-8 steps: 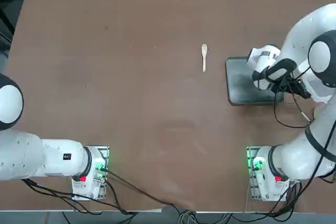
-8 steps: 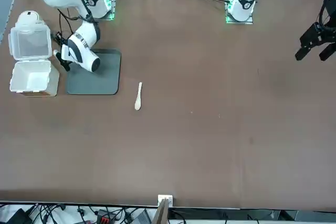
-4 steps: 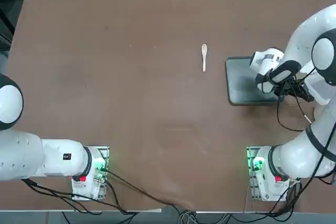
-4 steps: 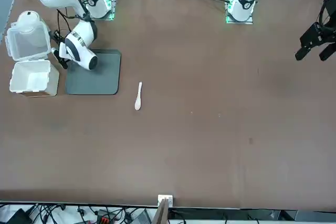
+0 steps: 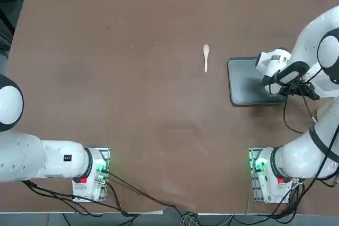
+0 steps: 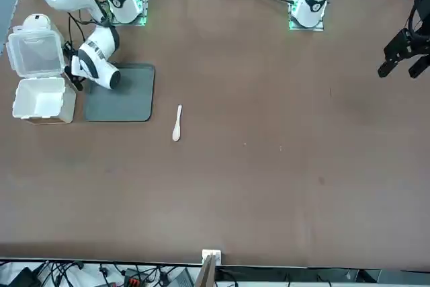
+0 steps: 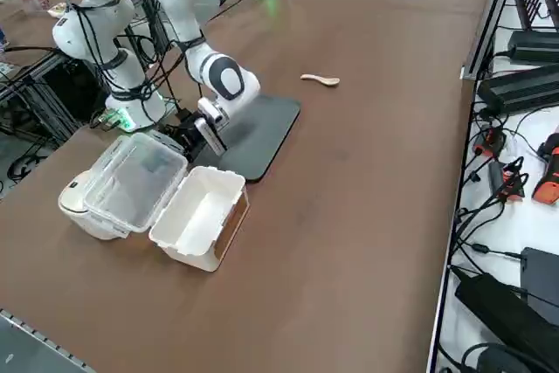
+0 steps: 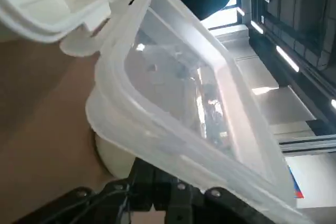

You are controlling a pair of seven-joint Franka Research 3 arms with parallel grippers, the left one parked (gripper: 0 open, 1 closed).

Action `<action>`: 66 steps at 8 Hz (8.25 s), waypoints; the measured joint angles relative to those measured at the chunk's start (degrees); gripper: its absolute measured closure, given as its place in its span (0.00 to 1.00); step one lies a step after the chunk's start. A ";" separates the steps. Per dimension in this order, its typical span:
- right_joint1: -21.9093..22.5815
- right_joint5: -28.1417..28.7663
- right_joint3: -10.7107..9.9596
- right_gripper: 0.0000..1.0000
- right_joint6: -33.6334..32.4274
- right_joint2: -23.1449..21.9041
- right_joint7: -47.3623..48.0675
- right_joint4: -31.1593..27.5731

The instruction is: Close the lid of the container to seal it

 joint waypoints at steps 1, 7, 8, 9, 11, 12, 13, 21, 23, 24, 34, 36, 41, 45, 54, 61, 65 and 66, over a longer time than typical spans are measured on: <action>-0.01 0.00 0.01 0.98 0.35 0.20 0.10 0.00; 0.29 -0.12 0.10 0.98 0.36 0.12 -0.48 1.04; 0.34 -0.13 0.19 0.98 -0.10 -0.56 -2.76 1.89; 0.38 -0.08 0.35 0.98 -1.00 -2.03 -6.66 2.81; 0.30 -0.20 0.19 0.98 -2.44 -6.14 -14.84 4.69; 0.18 -0.23 -0.04 0.98 -2.82 -7.56 -17.79 5.90; 0.16 -0.24 -0.05 0.98 -3.64 -8.22 -20.52 7.70; -14.12 25.66 -1.39 0.98 15.40 -26.40 -79.26 23.14; -19.93 35.03 -2.07 0.98 23.88 -28.10 -95.20 22.48; -21.17 38.92 -2.19 0.98 26.76 -27.69 -99.56 21.74; -27.27 56.26 -2.63 0.98 41.42 -16.16 -120.04 20.64; -27.27 56.32 -2.61 0.98 42.19 -15.35 -120.04 20.65; -27.51 59.25 -2.80 0.98 43.42 -13.90 -120.29 20.97; -27.46 59.31 -2.78 0.98 43.44 -13.84 -120.29 21.16; -19.89 60.53 -1.07 0.87 1.71 -20.22 -112.31 45.73; -1.59 60.91 -0.51 0.00 -7.97 -28.57 -81.97 49.23; 0.59 63.09 -1.27 0.00 -10.28 -26.01 -80.33 53.60; 0.62 63.17 -1.29 0.00 -10.49 -25.42 -80.33 54.45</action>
